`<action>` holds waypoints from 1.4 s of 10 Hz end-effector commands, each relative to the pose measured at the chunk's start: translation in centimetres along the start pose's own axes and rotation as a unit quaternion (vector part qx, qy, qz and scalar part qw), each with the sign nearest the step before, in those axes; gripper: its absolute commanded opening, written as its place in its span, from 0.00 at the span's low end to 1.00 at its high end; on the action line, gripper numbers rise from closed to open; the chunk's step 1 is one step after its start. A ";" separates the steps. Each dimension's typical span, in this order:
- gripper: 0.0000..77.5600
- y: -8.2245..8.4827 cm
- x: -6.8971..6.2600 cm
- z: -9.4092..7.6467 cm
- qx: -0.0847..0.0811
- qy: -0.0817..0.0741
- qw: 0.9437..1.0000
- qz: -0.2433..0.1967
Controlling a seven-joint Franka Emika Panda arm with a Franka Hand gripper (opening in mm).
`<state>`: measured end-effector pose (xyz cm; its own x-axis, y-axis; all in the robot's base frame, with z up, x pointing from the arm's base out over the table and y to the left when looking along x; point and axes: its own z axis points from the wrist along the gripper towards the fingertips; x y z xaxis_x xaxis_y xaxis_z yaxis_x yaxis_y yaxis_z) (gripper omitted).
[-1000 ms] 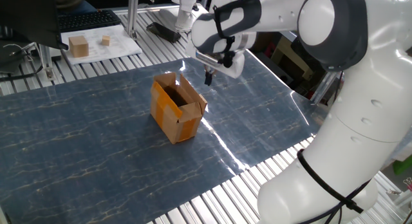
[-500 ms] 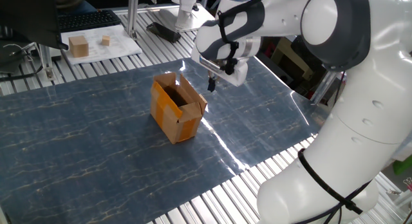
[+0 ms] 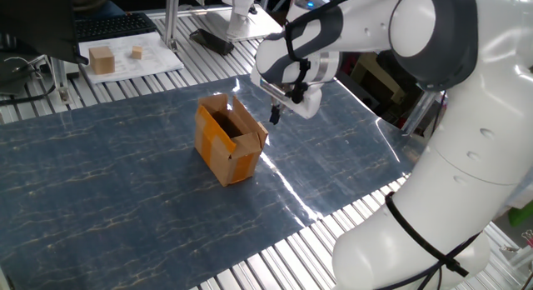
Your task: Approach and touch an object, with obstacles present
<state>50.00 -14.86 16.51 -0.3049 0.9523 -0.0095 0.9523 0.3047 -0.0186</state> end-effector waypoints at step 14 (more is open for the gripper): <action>0.00 0.0 0.4 5.6 -0.017 -0.010 1.000 0.022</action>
<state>49.74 -14.57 10.89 -0.2631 0.9643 -0.0289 0.9645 0.2636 0.0133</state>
